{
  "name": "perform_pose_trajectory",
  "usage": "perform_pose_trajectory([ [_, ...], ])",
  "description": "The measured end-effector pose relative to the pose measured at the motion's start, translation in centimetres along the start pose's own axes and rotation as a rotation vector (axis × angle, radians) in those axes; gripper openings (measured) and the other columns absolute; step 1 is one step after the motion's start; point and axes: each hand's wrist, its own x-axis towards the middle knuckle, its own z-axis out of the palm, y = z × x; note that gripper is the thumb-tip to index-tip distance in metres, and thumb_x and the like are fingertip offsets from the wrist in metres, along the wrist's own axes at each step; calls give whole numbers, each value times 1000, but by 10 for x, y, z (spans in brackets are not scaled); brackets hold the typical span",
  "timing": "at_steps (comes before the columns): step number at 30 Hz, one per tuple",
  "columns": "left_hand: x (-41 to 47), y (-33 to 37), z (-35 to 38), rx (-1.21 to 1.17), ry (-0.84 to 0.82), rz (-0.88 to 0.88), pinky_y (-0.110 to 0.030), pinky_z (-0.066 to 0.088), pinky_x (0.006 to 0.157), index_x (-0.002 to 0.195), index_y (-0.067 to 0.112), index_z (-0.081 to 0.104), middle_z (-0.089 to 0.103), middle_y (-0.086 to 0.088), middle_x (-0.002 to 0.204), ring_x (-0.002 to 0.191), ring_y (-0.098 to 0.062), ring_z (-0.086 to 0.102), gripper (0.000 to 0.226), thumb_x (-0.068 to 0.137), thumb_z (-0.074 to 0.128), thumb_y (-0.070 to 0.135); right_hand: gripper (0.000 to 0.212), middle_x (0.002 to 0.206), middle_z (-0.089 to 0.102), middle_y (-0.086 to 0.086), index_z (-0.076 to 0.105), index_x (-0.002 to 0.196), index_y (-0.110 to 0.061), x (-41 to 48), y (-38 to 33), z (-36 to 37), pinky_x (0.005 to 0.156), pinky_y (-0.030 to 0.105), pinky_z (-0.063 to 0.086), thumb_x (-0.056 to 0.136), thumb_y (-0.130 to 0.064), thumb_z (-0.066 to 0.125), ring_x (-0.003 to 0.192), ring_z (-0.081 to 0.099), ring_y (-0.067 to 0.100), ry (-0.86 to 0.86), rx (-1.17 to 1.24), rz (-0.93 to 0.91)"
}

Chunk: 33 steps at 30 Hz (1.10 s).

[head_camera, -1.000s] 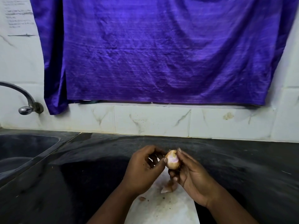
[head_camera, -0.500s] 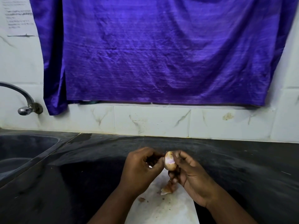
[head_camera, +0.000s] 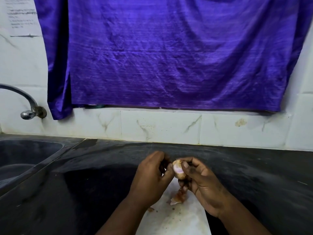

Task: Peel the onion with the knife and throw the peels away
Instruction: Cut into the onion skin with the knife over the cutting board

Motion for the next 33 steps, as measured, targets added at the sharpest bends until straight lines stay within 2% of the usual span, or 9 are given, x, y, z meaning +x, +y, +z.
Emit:
perform_pose_trajectory([
  [4, 2, 0, 0, -192, -32, -89, -33, 52, 63, 86, 23, 67, 67, 6, 83, 73, -13, 62, 10, 93, 67, 15, 34, 90, 72, 16, 74, 107, -11, 0, 0, -2, 56, 29, 50, 80, -32, 75, 60, 59, 19, 3, 10, 2],
  [6, 2, 0, 0, -325, -53, -138, -36, 56, 67, 90, 21, 69, 72, 3, 87, 77, -13, 68, 11, 97, 67, 12, 49, 88, 72, 15, 73, 110, -11, 1, -1, -2, 55, 28, 50, 74, -44, 84, 60, 59, 19, 5, 5, -9],
  [8, 1, 2, 1, -389, -66, -155, -33, 58, 69, 96, 22, 70, 74, 4, 93, 83, -13, 71, 3, 97, 71, 19, 63, 87, 72, 13, 73, 111, -10, 0, -2, -2, 55, 27, 49, 67, -51, 88, 61, 58, 18, 5, 4, -21],
  [12, 2, -3, 5, -483, -58, -177, -39, 60, 75, 92, 16, 72, 76, -5, 94, 88, -20, 72, 5, 92, 76, 13, 41, 86, 70, 15, 71, 113, -7, -1, -4, -2, 55, 28, 47, 82, -33, 72, 61, 57, 19, 6, 39, -1],
  [15, 4, -7, 5, -532, -29, -173, -45, 60, 75, 88, 11, 73, 75, -12, 90, 86, -32, 71, 6, 92, 74, 7, 38, 86, 70, 17, 69, 114, -4, -2, -4, -1, 54, 27, 48, 85, -27, 66, 60, 56, 20, -4, 48, 3],
  [21, 2, -1, 9, -477, 24, -130, -19, 57, 68, 90, 5, 71, 72, -11, 87, 78, -15, 70, 11, 97, 65, -1, 36, 91, 73, 18, 72, 111, -7, -2, -3, 1, 56, 28, 53, 81, -27, 69, 63, 61, 21, 5, 48, 0],
  [26, 1, -3, 11, -582, 0, -198, -27, 55, 67, 91, 4, 65, 69, -13, 84, 73, -13, 64, 13, 102, 60, 5, 39, 98, 75, 20, 73, 114, -9, -2, -3, 0, 60, 30, 55, 80, -28, 78, 68, 66, 23, -14, 48, -10],
  [29, 1, -4, 11, -648, -19, -240, -26, 54, 66, 91, 1, 62, 68, -4, 80, 71, -13, 62, 19, 100, 58, 18, 58, 102, 75, 22, 72, 114, -10, -1, -2, -2, 60, 29, 55, 67, -39, 89, 70, 68, 26, -29, 58, -24],
  [33, 4, -5, 10, -789, 3, -348, -28, 54, 64, 91, 0, 62, 70, -7, 80, 70, -19, 61, 17, 105, 54, 6, 64, 106, 75, 24, 71, 114, -9, 0, -1, -3, 62, 29, 58, 61, -36, 94, 74, 70, 29, -60, 86, -19],
])
